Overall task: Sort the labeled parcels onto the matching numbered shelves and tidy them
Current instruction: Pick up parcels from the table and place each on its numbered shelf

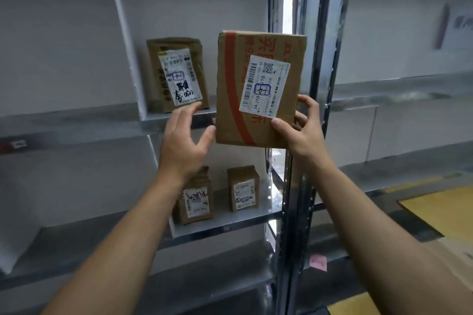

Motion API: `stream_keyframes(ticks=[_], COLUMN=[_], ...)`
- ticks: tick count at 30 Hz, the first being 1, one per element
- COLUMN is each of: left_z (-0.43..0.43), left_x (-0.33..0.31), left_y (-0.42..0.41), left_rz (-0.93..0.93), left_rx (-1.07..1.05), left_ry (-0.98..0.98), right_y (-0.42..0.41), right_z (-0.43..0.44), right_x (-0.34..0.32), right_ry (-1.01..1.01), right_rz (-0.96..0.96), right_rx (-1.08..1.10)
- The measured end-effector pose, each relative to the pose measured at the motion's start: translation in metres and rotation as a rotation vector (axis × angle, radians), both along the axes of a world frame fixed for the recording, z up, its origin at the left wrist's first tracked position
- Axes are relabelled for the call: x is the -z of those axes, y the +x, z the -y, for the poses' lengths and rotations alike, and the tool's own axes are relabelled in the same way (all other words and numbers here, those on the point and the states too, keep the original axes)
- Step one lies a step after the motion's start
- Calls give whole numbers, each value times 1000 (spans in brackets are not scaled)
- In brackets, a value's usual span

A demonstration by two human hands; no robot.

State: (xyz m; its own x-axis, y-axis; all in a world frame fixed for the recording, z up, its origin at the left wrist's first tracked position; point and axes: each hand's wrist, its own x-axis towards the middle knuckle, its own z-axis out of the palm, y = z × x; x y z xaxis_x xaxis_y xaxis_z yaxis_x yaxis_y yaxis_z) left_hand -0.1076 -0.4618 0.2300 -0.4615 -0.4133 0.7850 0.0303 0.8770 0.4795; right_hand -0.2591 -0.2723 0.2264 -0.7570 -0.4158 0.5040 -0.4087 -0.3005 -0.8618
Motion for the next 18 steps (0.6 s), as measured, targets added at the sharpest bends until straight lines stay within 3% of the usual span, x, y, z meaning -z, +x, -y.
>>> stream_keyframes(ticks=[8,18], left_z=[69,99], left_x=[-32,-34], left_y=[-24,-42], left_rz=[133,169], left_rx=[-142,-222], left_ry=[-235,-312], right_y=[-33,-94], right_z=[32,80], right_x=[-30,-68], right_ry=[-76,-11], right_rz=[-41,-109], right_rx=[11,-28])
